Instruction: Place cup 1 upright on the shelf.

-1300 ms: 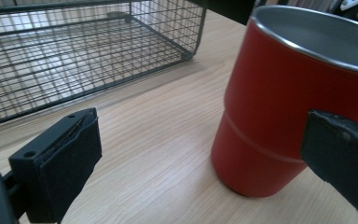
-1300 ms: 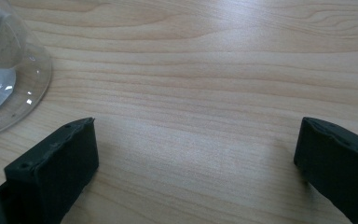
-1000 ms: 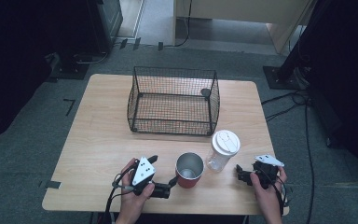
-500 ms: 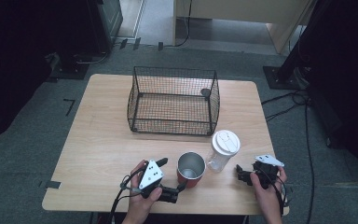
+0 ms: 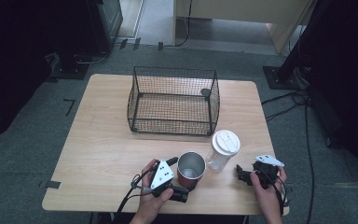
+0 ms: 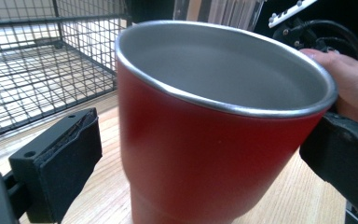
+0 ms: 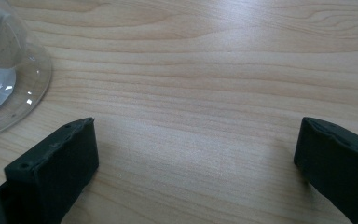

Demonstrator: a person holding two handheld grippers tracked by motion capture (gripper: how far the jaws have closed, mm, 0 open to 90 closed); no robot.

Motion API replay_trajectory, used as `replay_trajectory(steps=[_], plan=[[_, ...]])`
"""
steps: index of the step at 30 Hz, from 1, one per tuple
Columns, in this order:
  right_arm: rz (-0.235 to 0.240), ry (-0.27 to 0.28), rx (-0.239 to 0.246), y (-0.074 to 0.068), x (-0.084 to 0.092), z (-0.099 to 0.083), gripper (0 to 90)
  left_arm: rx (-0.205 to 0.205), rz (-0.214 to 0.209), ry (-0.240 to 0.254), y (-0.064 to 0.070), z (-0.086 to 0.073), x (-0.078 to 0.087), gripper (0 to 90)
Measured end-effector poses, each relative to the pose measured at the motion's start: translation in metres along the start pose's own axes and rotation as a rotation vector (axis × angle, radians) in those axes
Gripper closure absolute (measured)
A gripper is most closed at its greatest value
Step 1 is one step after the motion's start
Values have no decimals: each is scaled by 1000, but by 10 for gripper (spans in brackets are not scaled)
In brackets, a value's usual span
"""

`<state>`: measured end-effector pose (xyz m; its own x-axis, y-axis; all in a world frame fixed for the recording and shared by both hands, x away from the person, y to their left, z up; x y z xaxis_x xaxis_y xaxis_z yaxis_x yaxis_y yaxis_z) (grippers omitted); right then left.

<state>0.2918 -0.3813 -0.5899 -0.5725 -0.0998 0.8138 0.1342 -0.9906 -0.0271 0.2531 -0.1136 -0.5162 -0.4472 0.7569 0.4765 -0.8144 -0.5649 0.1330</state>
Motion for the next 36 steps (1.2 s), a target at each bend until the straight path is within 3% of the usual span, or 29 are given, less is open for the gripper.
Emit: replay_trajectory(steps=[2,7,17,19,26,36], plan=[[0,0,0,0,0,0,0,2,-1,0,0,0,-2,0],[0,-1,1,0,0,0,0,-10,51,-13,1,-1,-12,0],[3,-1,8,0,0,0,0,-43,85,-25,4,-7,-23,16],[3,-1,9,0,0,0,0,-44,105,-4,3,-5,-20,70],[3,0,7,0,0,0,0,-59,125,5,-2,-3,-15,70],[3,0,7,0,0,0,0,-17,161,65,-22,10,1,72]])
Point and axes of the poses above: each handheld gripper's, and its own axes: x roughly backward along the jaws, z roughly out of its top, y roughly to its right, the point moved 9 cm from there along -x, roughly forward along the jaws, and after that the axes turned 10 degrees about -y, right-handed, at the moved point
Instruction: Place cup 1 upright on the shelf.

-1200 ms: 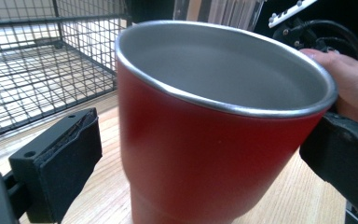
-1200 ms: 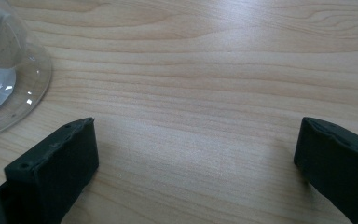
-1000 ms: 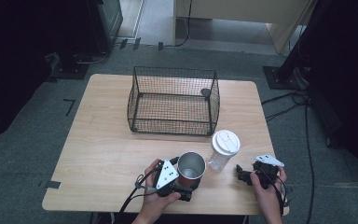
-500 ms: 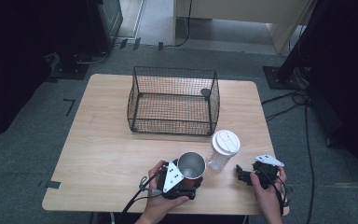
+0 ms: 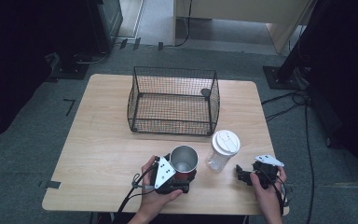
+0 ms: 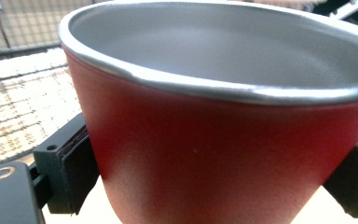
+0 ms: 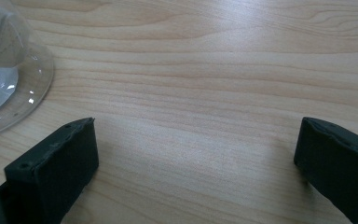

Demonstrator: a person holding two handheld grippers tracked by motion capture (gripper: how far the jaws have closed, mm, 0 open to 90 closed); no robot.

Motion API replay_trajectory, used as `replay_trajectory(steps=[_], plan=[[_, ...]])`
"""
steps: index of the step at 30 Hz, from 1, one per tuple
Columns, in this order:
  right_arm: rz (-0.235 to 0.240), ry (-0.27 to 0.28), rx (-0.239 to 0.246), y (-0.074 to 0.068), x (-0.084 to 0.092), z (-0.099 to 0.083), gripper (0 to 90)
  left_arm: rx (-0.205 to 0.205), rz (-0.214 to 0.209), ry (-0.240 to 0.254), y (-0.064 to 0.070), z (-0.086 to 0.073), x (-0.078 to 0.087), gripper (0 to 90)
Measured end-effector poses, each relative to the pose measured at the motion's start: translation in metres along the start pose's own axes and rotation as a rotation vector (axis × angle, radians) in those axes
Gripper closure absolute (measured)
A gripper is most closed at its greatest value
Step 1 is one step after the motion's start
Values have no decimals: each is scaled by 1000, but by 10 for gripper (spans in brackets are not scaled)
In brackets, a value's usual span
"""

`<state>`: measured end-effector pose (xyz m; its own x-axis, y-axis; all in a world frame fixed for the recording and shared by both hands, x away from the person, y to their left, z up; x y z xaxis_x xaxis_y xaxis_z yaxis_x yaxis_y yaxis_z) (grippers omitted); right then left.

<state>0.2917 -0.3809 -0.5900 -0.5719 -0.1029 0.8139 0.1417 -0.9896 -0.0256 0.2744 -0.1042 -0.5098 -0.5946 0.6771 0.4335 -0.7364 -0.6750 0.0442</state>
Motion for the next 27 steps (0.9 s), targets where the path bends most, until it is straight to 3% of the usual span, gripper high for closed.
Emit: replay_trajectory(steps=[14,27], plan=[[0,-1,1,0,0,0,0,22,94,71,-37,26,14,72],[0,-1,1,0,0,0,0,44,203,153,-86,66,28,73]])
Point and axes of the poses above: each handheld gripper's, and its own axes: x roughly backward along the jaws, z roughly out of its top, y roughly to its right, the point moved 9 cm from there along -x, roughly forward along the jaws, and after that the axes turned 10 degrees about -y, right-handed, at the moved point
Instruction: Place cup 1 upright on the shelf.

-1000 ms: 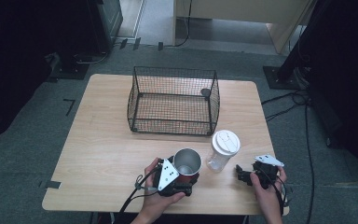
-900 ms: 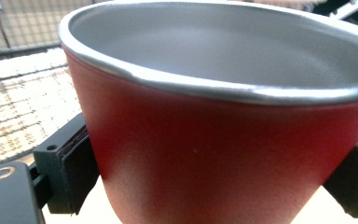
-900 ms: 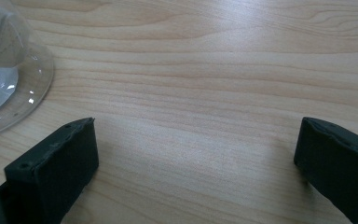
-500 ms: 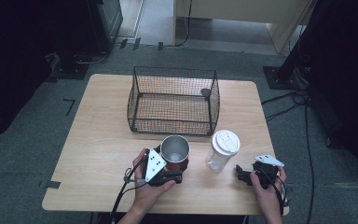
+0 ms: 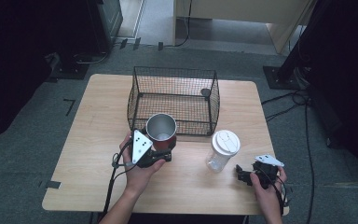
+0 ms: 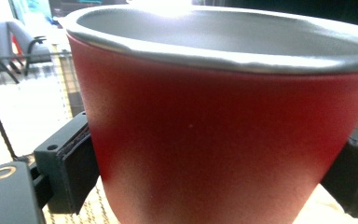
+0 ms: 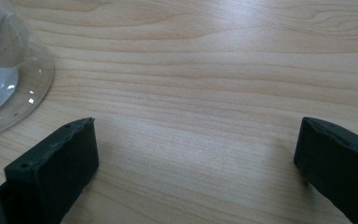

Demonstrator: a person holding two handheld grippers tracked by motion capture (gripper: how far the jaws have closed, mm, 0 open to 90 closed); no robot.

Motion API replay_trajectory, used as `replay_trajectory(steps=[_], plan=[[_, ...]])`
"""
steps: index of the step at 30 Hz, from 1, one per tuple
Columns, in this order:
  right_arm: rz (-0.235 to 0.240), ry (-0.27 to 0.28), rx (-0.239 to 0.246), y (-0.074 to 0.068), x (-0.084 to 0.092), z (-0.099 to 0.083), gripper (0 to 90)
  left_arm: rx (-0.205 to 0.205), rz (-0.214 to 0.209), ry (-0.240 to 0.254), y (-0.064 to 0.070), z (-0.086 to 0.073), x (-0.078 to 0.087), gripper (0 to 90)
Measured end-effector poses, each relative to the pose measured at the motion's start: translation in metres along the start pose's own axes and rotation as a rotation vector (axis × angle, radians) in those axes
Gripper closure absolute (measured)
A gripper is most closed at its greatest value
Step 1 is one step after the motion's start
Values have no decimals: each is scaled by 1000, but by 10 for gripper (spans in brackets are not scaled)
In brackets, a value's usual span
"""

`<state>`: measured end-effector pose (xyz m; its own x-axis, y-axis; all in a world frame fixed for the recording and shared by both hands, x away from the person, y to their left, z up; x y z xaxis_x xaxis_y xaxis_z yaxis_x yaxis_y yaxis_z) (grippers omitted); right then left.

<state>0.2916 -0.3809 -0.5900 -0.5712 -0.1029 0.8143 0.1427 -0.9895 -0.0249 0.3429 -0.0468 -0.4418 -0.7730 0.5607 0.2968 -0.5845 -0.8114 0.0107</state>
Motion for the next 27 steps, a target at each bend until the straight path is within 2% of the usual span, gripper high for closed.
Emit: replay_trajectory(steps=[1,5,10,27], plan=[[0,0,0,0,0,0,0,0,0,0,0,0,0,73],[0,-1,0,0,0,0,0,22,19,19,-16,13,-4,73],[0,-1,0,0,0,0,0,31,37,28,-27,22,-8,74],[0,-1,-2,0,0,0,0,31,82,50,-48,40,-25,74]])
Point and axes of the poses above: each handheld gripper's, and its own axes: x roughly backward along the jaws, z roughly out of its top, y roughly to its right, the point moved 9 cm from there along -x, roughly forward along the jaws, and after that the axes turned 10 degrees about -y, right-handed, at the moved point
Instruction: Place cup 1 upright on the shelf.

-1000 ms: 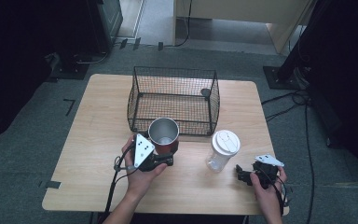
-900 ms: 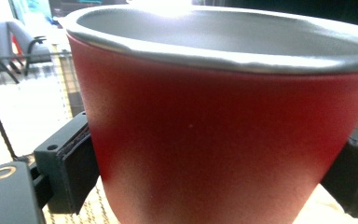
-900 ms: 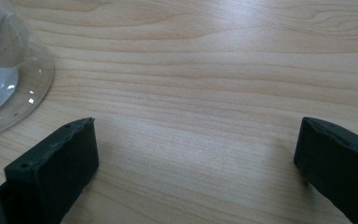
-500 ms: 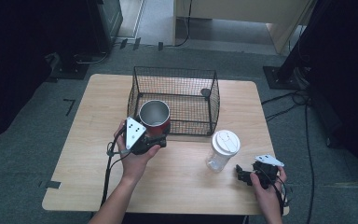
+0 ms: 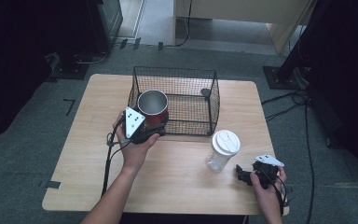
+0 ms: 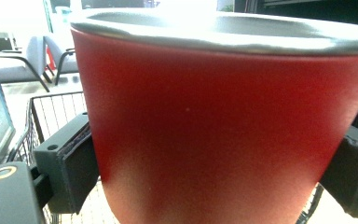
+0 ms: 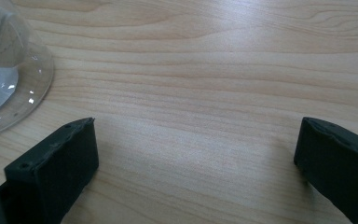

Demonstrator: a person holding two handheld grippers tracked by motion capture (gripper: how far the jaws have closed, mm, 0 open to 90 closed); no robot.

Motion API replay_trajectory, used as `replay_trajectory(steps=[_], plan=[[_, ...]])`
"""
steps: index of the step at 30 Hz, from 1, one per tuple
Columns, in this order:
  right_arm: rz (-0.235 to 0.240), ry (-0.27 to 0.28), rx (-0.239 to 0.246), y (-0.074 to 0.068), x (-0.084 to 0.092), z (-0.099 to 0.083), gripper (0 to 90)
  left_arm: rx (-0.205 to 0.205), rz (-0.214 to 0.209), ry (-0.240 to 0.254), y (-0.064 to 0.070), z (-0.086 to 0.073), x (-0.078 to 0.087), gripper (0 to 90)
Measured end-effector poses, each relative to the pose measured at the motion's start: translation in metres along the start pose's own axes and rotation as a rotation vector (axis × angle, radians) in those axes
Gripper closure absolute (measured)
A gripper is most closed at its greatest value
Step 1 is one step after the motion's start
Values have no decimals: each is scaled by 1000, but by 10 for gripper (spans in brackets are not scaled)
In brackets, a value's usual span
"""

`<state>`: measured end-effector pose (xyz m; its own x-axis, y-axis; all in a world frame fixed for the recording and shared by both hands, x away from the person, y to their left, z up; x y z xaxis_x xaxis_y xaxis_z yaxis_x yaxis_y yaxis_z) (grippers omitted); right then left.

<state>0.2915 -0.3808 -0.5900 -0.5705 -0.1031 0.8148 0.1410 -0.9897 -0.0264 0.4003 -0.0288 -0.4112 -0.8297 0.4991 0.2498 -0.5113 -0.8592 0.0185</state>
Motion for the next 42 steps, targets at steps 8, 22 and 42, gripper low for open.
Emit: replay_trajectory(steps=[8,22,42], plan=[[0,0,0,0,0,0,0,17,15,1,-11,7,-12,74],[0,0,0,0,0,0,0,21,46,-3,-22,20,-33,74],[6,0,6,-1,0,0,0,16,86,-116,-28,-1,-81,74]])
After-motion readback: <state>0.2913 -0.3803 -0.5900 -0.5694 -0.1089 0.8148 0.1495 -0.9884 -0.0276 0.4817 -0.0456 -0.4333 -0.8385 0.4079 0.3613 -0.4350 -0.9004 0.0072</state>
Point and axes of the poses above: each handheld gripper's, and its own axes: x roughly backward along the jaws, z roughly out of its top, y roughly to its right, the point moved 9 cm from there along -x, roughly forward along the jaws, and after that the axes turned 10 degrees about -y, right-handed, at the moved point
